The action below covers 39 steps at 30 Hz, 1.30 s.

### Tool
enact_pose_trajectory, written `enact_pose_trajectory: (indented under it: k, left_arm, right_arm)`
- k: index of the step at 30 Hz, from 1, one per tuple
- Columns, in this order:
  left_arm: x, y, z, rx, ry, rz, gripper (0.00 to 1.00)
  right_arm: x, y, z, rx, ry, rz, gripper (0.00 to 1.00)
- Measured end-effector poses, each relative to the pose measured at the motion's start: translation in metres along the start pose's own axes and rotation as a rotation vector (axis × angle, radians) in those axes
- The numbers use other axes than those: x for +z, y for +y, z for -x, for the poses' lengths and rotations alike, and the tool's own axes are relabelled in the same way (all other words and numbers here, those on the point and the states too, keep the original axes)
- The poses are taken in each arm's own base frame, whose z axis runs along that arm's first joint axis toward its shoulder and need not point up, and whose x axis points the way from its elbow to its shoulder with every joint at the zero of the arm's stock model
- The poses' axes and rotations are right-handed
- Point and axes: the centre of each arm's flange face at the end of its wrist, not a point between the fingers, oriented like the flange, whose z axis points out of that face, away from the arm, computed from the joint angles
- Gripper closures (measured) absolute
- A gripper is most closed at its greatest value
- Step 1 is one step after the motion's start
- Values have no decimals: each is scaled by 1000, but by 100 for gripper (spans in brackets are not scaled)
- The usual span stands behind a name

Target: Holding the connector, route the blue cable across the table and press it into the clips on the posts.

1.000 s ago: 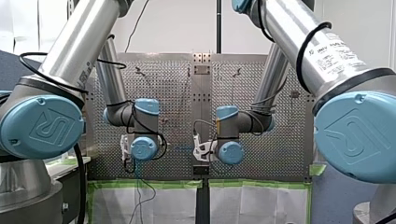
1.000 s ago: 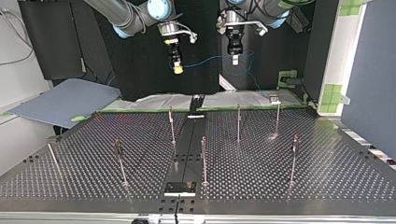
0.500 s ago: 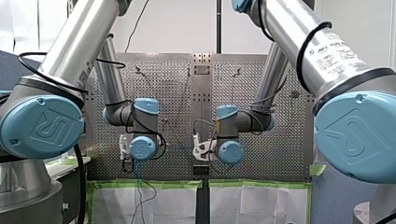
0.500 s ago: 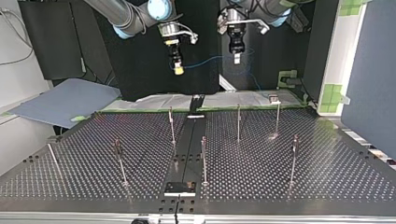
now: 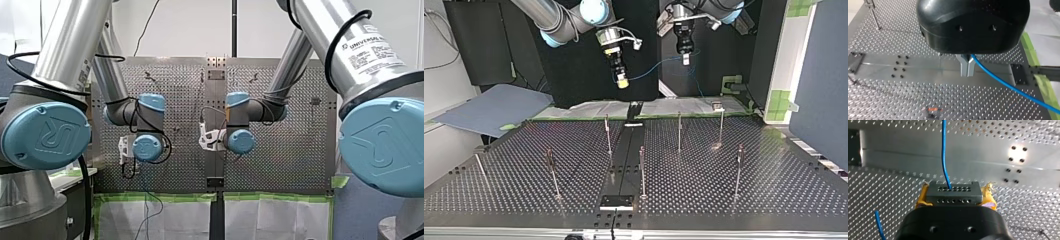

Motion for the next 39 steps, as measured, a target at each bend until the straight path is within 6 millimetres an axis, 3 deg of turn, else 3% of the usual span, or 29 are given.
enact_pose_trajectory:
  k: [14,19,30,39]
  left_arm:
    - [29,-6,64,-73,-85,115,100]
    - [42,-8,92,-99,-119,134,100]
    - [66,-2,155,-132,-189,177,100]
    - [74,21,184,-139,-204,185,100]
  right_arm:
    - [1,-10,-77,11,59,-79,100]
    - [6,-19,-112,43,111,-107,100]
    - [26,-32,-135,52,110,-136,100]
    - [38,-38,-159,78,112,-167,100]
